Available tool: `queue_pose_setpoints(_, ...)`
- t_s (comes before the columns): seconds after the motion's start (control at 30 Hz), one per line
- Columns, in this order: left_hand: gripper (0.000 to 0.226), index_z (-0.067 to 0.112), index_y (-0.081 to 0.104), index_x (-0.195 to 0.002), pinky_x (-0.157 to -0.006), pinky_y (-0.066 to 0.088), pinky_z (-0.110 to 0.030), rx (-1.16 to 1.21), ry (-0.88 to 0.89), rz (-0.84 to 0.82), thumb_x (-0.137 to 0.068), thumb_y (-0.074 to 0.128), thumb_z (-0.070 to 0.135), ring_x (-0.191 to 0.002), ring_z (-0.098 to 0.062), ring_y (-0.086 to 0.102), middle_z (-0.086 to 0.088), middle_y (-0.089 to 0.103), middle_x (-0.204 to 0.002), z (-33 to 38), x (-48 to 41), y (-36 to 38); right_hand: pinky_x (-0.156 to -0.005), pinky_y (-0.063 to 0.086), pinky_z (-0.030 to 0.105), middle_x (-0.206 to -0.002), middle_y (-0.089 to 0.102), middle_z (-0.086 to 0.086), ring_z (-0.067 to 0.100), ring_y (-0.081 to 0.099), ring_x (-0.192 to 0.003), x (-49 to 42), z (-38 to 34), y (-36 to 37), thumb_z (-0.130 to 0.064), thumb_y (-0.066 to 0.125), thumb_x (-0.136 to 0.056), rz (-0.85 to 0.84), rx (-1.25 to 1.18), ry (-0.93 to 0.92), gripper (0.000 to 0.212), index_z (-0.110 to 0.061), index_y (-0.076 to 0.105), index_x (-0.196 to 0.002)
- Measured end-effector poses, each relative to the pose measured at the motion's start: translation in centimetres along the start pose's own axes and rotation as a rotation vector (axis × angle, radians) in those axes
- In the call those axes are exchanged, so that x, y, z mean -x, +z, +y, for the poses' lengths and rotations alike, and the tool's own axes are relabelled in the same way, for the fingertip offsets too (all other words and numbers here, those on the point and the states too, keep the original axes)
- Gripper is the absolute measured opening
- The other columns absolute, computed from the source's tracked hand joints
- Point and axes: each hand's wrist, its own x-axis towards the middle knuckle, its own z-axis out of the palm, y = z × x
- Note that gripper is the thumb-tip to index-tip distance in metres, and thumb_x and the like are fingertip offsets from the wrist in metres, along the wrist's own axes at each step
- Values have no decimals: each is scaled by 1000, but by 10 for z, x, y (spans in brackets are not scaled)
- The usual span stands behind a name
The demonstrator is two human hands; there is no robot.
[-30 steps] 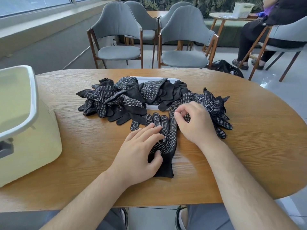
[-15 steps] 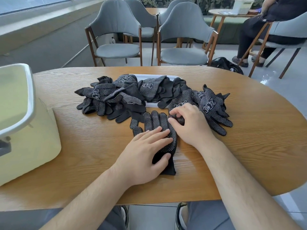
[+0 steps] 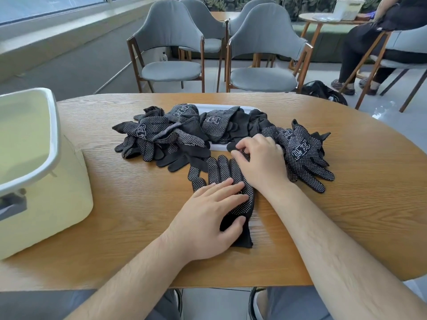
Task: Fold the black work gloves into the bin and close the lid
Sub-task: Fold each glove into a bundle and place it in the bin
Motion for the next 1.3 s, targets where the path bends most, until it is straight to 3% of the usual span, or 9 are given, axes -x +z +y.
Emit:
queue_pose_setpoints(0.1,46,26,60,-138,-125,19,-29,33,5,13,-95,51,41,-150,-5,27,12,44,-156,0,1,0,-93,35,34,-100,56,-11,13,47,-101,3,-9,-2,-71,65,-81,-89,-119,-77,47,-33,66,-107)
queue_pose_setpoints(0.17,45,23,60,-138,-125,20,-31,57,17,4,-96,52,38,-149,-5,29,9,47,-153,0,0,0,-94,35,35,-101,55,-10,13,46,-101,0,-16,-1,-79,65,-74,-161,-47,-107,56,-32,62,-105)
queue_pose_setpoints(0.37,44,20,57,-139,-126,17,-30,61,43,-18,-98,51,36,-152,-4,23,8,46,-154,-1,1,0,-92,40,38,-101,56,-7,19,54,-102,-9,-25,4,-61,64,-89,-88,-31,-64,38,-26,59,-103)
queue_pose_setpoints(0.47,46,20,53,-142,-123,22,-31,24,76,-35,-100,50,37,-146,-9,34,7,51,-148,-1,-1,-1,-91,38,37,-102,52,-11,14,48,-98,-3,-37,-4,-85,63,-69,-261,-102,-93,66,-28,51,-100)
queue_pose_setpoints(0.53,48,20,51,-144,-121,23,-28,-11,88,-50,-100,47,40,-140,-11,40,5,54,-145,-1,-2,-1,-94,37,39,-105,51,-10,15,47,-100,-1,-47,-6,-92,63,-57,-395,-11,-125,78,-29,47,-99)
queue_pose_setpoints(0.8,50,19,48,-147,-125,17,-35,-26,120,-46,-102,46,40,-149,-11,31,6,49,-150,-1,-2,-1,-89,43,38,-97,55,-11,16,52,-98,-5,-46,-6,-73,74,-73,-440,-73,-23,58,-28,48,-98)
queue_pose_setpoints(0.93,49,23,48,-147,-126,15,-37,5,99,-39,-102,45,40,-151,-7,25,10,45,-153,-1,0,0,-89,48,42,-83,50,-16,16,53,-92,-3,-37,-2,-59,67,-89,-285,-161,-60,36,-28,52,-99)
queue_pose_setpoints(1.1,49,25,47,-148,-127,11,-37,6,78,-50,-102,44,41,-154,-5,14,11,38,-158,-2,0,2,-88,46,41,-88,56,-12,18,55,-95,-4,-19,0,-77,66,-77,-308,-79,-34,55,-30,49,-101)
queue_pose_setpoints(1.3,50,29,44,-150,-127,10,-39,2,68,-89,-103,41,43,-155,-3,6,13,30,-163,-2,0,2,-75,44,36,-87,58,-9,20,59,-90,-12,-18,7,-70,62,-86,-188,-62,-10,45,-27,52,-95)
